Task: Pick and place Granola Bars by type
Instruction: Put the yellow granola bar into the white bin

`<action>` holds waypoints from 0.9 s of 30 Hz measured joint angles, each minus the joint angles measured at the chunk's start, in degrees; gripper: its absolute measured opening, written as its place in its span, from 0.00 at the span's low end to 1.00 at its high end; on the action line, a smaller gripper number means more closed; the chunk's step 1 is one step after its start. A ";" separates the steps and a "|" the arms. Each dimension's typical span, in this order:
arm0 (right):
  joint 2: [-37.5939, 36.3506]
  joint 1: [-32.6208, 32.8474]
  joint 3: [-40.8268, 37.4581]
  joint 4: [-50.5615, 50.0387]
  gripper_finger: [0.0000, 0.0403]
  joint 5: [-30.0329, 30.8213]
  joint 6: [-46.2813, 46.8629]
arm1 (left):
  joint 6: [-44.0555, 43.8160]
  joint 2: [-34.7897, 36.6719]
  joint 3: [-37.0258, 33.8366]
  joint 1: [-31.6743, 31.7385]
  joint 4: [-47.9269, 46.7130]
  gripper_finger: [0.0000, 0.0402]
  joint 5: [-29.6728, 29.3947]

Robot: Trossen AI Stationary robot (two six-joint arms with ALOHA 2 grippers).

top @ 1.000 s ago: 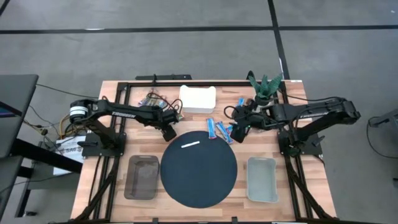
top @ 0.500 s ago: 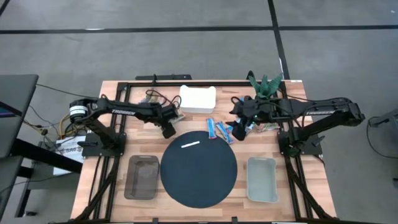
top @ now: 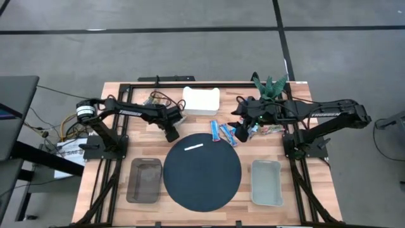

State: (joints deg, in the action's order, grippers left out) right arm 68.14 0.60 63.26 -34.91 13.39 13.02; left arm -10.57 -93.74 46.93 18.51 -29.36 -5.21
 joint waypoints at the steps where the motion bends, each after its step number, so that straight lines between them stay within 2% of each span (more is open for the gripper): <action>1: 0.00 0.00 0.00 0.40 0.58 0.00 0.02 | 0.02 0.43 0.07 -0.03 -0.06 0.32 0.00; 8: 0.02 0.00 -0.02 0.84 0.58 0.03 0.00 | 0.13 2.78 0.38 0.43 0.40 0.08 0.05; 12: 0.02 0.00 -0.02 0.84 0.58 0.04 0.02 | -0.75 2.81 0.38 0.45 0.35 0.07 0.60; 17: 0.02 0.00 -0.02 0.83 0.58 0.04 0.02 | -2.60 4.78 0.38 0.45 -0.58 0.06 5.62; 22: 0.02 0.00 -0.02 0.82 0.58 0.04 0.02 | -2.71 11.67 0.40 0.17 -3.31 0.06 7.51; 27: 0.02 0.00 -0.02 0.91 0.58 0.13 0.02 | -5.77 19.83 0.42 0.71 1.49 0.05 8.21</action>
State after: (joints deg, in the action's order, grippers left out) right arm 68.16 0.60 63.24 -34.00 13.52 13.04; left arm -16.34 -73.91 47.35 19.22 -27.87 3.00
